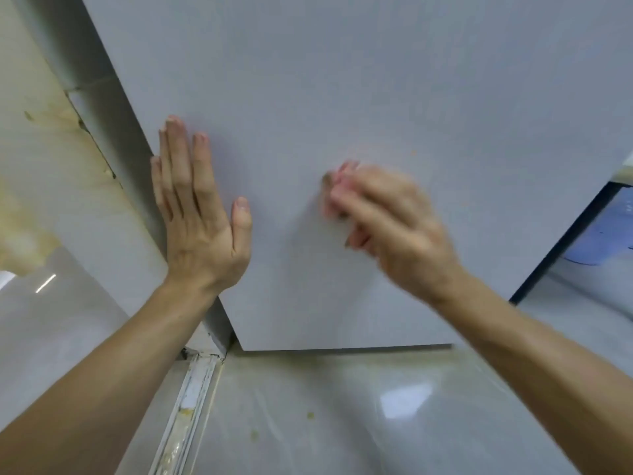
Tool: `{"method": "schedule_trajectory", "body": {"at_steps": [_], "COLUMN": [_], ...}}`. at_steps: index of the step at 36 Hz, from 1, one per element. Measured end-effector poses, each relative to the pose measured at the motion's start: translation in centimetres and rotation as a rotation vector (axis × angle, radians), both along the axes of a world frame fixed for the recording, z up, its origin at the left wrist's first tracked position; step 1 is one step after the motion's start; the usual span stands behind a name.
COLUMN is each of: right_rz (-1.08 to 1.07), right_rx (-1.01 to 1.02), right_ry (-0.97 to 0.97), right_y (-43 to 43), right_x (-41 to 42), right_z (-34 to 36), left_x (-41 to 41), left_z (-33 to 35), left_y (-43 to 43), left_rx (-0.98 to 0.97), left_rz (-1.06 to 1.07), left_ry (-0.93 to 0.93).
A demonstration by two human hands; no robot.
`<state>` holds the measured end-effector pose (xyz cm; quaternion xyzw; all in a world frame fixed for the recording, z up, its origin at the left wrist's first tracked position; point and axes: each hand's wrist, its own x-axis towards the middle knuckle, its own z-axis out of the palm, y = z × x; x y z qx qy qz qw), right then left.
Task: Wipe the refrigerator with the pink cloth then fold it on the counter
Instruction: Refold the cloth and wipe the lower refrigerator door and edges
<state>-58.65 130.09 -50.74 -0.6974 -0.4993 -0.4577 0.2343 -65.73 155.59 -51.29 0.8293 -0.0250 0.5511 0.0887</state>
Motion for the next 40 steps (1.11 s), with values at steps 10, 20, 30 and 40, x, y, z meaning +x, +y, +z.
{"method": "schedule_trajectory", "body": {"at_steps": [10, 20, 30, 40], "right_rz": [-0.279, -0.148, -0.300, -0.246], "right_rx": [0.261, -0.442, 0.005, 0.319], "right_ry": [-0.049, -0.086, 0.076, -0.034], "right_y": [-3.9, -4.1, -6.1, -4.3], "right_x": [4.0, 2.2, 1.6, 4.7], "right_z": [4.2, -11.8, 1.4, -2.5], "left_x": [1.5, 1.6, 1.2, 1.5], "left_z": [0.1, 0.1, 0.4, 0.1], "left_y": [-1.4, -1.5, -1.8, -1.7], "left_rx": [-0.002, 0.003, -0.008, -0.014], "left_rz": [0.016, 0.038, 0.023, 0.022], "left_ry": [-0.008, -0.006, 0.003, 0.003]}}
